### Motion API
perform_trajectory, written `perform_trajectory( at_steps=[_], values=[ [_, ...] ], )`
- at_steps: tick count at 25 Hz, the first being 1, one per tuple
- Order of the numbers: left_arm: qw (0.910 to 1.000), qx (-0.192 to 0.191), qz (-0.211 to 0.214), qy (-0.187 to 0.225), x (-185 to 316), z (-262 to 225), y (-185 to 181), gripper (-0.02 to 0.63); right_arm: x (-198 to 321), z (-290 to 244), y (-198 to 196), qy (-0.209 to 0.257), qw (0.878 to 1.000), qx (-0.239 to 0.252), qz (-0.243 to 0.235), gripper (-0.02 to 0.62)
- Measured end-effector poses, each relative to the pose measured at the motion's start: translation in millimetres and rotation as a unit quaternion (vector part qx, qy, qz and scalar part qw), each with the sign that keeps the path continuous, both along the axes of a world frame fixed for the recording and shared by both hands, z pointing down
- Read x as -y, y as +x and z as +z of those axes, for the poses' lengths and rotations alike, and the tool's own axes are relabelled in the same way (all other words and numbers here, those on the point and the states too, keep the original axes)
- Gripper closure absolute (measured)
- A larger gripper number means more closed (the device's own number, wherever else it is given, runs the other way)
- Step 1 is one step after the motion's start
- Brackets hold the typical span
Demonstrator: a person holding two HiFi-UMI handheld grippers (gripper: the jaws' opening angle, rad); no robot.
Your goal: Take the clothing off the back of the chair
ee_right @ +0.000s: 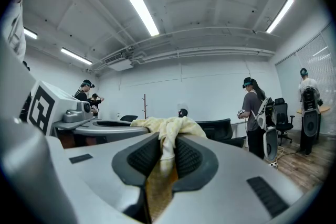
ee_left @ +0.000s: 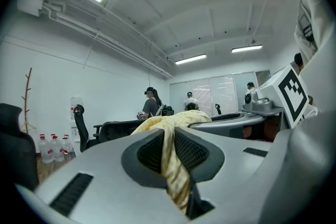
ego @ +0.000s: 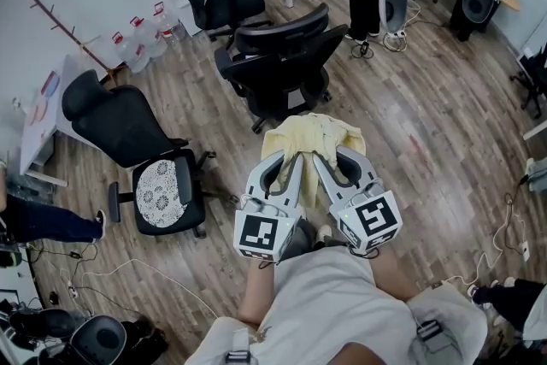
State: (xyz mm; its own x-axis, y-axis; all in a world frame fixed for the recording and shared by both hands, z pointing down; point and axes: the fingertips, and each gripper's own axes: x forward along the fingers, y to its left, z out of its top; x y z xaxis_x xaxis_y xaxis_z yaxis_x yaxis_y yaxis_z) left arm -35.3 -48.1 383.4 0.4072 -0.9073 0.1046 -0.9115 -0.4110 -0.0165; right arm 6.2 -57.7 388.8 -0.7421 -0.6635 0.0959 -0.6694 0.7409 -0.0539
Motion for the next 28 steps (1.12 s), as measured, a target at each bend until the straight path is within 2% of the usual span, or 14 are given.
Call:
perform_trajectory(
  at_steps=[28],
  values=[
    [0.9999,0.011,-0.004,-0.006,35,3,8,0.548,37,3,7,-0.003,1.0,0.002,-0.006,0.525]
  ],
)
